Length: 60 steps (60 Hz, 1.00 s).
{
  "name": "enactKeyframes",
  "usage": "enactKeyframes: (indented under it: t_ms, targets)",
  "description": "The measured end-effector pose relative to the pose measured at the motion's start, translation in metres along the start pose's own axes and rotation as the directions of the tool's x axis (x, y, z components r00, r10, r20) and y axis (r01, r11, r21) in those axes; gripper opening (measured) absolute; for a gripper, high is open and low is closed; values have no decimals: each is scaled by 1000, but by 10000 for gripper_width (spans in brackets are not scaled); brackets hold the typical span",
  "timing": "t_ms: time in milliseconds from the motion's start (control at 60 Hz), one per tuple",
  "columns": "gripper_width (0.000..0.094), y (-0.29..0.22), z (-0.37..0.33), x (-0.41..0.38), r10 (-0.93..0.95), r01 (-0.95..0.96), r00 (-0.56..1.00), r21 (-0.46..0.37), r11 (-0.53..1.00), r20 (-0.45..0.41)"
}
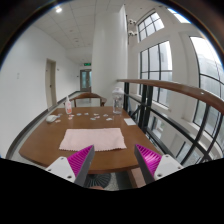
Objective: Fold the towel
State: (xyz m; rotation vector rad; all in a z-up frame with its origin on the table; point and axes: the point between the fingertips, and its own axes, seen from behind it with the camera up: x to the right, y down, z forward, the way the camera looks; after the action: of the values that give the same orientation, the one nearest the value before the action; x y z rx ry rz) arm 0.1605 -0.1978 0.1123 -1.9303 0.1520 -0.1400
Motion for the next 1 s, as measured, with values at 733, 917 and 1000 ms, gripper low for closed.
enactKeyframes:
  t_ms: [733, 917, 1000]
  targets:
    - [637, 46, 194, -239, -135, 196, 960, -242, 950, 247]
    - [32, 44, 205, -257, -78, 152, 948, -224, 963, 307]
    - [22, 41, 206, -261, -43, 120, 947, -227, 966, 319]
